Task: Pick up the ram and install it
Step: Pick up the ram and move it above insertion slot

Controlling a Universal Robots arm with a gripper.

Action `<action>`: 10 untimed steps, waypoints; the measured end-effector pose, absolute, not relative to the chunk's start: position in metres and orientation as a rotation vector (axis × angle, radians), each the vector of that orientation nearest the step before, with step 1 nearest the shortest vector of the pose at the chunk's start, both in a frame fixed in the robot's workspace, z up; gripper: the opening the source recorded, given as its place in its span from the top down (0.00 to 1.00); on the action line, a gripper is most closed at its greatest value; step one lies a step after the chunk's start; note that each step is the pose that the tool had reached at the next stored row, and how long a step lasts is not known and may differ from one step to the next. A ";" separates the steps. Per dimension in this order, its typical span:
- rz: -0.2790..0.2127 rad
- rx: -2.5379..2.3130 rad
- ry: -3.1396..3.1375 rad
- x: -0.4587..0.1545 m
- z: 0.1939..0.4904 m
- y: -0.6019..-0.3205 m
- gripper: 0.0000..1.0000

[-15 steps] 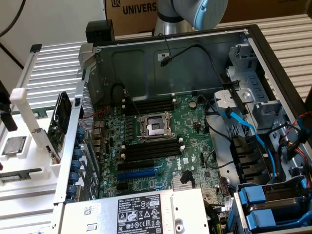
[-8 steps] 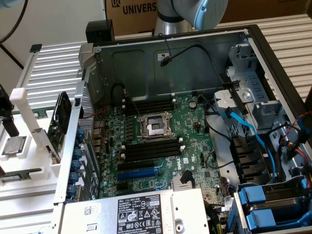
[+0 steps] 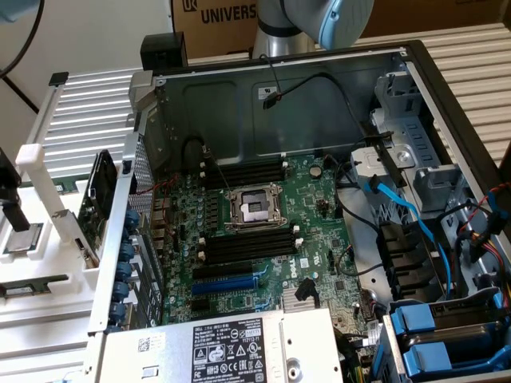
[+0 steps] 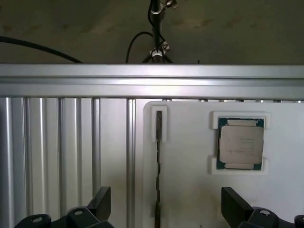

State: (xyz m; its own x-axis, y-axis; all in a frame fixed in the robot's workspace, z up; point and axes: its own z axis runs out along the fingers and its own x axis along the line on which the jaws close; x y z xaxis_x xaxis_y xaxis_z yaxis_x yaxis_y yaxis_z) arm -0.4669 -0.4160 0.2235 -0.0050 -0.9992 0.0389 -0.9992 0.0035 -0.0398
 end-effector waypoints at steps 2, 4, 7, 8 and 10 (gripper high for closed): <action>-0.085 -2.216 2.226 -0.467 0.223 -0.416 0.01; -0.083 -2.218 2.227 -0.467 0.223 -0.416 0.01; -0.082 -2.218 2.227 -0.467 0.223 -0.416 0.01; -0.082 -2.218 2.227 -0.467 0.223 -0.416 0.01; -0.082 -2.218 2.227 -0.467 0.223 -0.416 0.01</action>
